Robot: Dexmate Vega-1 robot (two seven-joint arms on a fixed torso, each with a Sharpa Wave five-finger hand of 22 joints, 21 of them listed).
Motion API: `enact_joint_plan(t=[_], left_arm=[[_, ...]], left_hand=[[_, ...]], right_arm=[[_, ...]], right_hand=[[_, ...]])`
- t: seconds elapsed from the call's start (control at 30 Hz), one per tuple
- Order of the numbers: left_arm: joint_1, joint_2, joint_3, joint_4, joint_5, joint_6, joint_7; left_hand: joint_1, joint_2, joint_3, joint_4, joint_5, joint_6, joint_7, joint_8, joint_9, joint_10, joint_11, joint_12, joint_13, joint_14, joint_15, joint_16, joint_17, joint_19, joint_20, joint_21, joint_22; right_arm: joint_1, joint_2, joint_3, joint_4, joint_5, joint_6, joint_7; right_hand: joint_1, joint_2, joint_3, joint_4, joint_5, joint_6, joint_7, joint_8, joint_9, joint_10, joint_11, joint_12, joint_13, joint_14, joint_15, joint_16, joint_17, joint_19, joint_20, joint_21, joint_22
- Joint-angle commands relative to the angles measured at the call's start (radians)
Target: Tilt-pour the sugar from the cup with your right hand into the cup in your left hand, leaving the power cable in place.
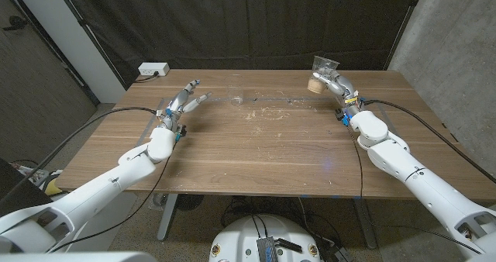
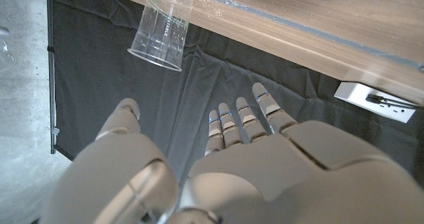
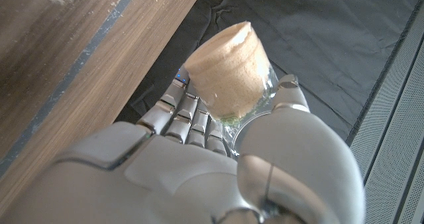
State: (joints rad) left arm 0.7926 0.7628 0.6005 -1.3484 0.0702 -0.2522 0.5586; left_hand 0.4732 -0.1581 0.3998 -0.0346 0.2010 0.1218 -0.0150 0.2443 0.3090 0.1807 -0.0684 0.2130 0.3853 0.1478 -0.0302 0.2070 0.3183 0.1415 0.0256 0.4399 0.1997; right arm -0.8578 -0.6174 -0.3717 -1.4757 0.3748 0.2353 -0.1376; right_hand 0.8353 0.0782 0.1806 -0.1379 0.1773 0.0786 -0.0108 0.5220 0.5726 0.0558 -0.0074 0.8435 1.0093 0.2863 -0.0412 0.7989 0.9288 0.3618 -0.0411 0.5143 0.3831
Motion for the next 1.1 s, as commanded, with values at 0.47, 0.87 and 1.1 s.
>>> enact_joint_plan(t=[0.47,0.87,1.1], left_arm=[[-0.082,-0.082,0.087,0.220,0.114,-0.065,0.145],[-0.082,-0.071,0.103,0.199,0.168,-0.009,0.192],[-0.093,-0.085,0.110,0.229,0.165,-0.022,0.199]], left_hand=[[-0.002,-0.003,-0.019,-0.006,0.015,-0.004,0.016,0.014,0.015,0.003,0.005,0.023,0.019,0.009,-0.003,0.012,0.018,0.029,-0.011,0.005,-0.001],[0.001,-0.011,-0.033,-0.014,0.021,-0.014,0.018,0.017,0.022,-0.006,0.006,0.029,0.029,0.003,-0.002,0.013,0.025,0.020,-0.011,-0.002,-0.002],[0.000,-0.014,-0.041,-0.016,0.023,-0.015,0.020,0.019,0.026,-0.006,0.006,0.034,0.034,0.002,0.000,0.014,0.029,0.018,-0.009,-0.005,-0.002]], right_arm=[[-0.054,-0.044,0.028,-0.076,0.014,-0.017,-0.018],[-0.081,-0.052,0.040,-0.096,0.018,-0.009,-0.032],[-0.101,-0.060,0.048,-0.114,0.016,-0.005,-0.040]], right_hand=[[0.003,0.010,-0.005,0.000,-0.002,0.017,-0.003,0.012,0.015,0.008,-0.004,0.013,0.015,0.011,-0.156,-0.004,0.006,-0.009,-0.032,0.011,0.004],[0.002,0.011,-0.005,0.001,-0.001,0.021,0.000,0.016,0.022,0.010,-0.005,0.017,0.024,0.017,-0.156,-0.009,0.007,-0.012,-0.033,0.016,0.005],[0.001,0.013,-0.005,0.003,-0.001,0.021,-0.002,0.017,0.026,0.011,-0.008,0.018,0.029,0.020,-0.156,-0.014,0.007,-0.016,-0.035,0.018,0.006]])
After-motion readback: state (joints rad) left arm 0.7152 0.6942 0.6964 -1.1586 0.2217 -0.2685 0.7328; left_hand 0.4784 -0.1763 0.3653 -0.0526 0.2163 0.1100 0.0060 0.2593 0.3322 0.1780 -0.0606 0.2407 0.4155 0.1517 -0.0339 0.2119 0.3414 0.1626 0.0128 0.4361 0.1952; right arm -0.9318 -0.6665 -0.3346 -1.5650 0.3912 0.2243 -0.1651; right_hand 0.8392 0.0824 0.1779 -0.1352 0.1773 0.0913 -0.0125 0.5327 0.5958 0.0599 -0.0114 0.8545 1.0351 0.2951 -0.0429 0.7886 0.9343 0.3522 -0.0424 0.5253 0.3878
